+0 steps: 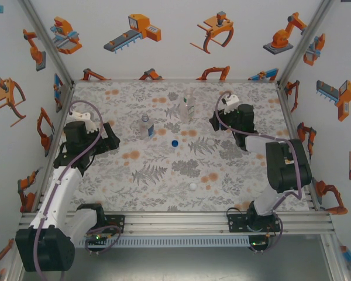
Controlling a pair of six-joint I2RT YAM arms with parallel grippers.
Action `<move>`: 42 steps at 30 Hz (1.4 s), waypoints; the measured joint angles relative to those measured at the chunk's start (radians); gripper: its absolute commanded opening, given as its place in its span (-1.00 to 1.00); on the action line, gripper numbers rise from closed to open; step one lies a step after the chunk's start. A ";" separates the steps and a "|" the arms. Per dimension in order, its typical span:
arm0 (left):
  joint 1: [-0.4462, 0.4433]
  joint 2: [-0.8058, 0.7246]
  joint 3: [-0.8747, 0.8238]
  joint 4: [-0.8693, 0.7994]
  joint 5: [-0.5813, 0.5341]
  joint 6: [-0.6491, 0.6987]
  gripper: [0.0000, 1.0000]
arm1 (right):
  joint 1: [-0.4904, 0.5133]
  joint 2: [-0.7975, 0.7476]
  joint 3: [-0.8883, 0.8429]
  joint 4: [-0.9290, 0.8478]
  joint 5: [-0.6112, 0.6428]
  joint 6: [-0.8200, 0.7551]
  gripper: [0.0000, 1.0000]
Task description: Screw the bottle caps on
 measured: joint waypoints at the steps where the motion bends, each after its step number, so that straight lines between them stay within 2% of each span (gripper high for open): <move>1: -0.002 0.007 0.012 -0.010 0.000 -0.002 0.94 | 0.001 -0.007 0.000 -0.007 0.002 0.003 -0.02; 6: -0.011 0.018 0.083 -0.055 0.005 -0.003 0.94 | 0.004 -0.089 -0.003 -0.065 0.012 0.036 -0.11; 10: -0.025 0.005 0.137 -0.087 0.038 0.002 0.94 | 0.006 -0.211 -0.016 -0.140 0.022 0.080 -0.17; 19: -0.089 -0.076 0.194 -0.107 0.223 0.024 0.93 | 0.054 -0.481 -0.010 -0.404 -0.047 0.230 -0.43; 27: -0.285 -0.106 0.200 -0.029 0.359 0.050 1.00 | 0.120 -0.626 0.041 -0.541 -0.203 0.412 -0.62; 34: -0.443 -0.057 0.239 0.071 0.479 0.074 1.00 | 0.198 -0.677 0.099 -0.520 -0.369 0.508 -0.72; 42: -0.584 0.050 0.346 0.125 0.589 0.080 0.94 | 0.297 -0.687 0.169 -0.465 -0.496 0.542 -0.84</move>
